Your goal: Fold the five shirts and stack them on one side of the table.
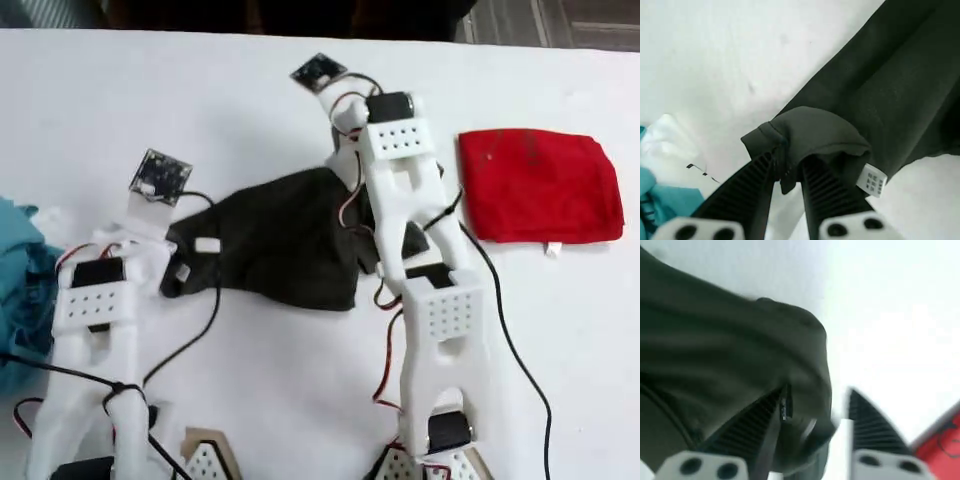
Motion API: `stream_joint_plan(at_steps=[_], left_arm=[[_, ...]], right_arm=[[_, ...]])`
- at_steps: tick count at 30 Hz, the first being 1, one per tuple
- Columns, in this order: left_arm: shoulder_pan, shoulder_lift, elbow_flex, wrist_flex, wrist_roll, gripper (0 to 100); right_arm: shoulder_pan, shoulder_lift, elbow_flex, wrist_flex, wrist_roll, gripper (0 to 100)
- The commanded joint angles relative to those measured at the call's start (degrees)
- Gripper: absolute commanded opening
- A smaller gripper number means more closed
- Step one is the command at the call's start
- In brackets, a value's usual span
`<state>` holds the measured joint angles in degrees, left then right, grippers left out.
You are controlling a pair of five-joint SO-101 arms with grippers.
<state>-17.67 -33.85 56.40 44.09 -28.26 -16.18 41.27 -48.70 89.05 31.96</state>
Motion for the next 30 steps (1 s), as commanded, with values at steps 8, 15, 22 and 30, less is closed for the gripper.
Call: stream_joint_plan(at_steps=[8,15,22,30], left_arm=[[0.62,0.0,-0.48,-0.62,0.18,3],[0.62,0.0,-0.48,-0.7,0.18,3],[0.79,0.0,-0.57,-0.7,0.18,3],[0.79,0.0,-0.4,-0.7,0.18,3]], right_arm=[[-0.4,-1.98,-8.35,12.62,-6.51,12.5],[-1.89,-12.62,20.84,12.44,-12.04,15.9],[-8.22,-24.4,38.95,12.09,-12.13,15.8],[-9.01,-20.79,40.35,7.52,-15.21,15.8]])
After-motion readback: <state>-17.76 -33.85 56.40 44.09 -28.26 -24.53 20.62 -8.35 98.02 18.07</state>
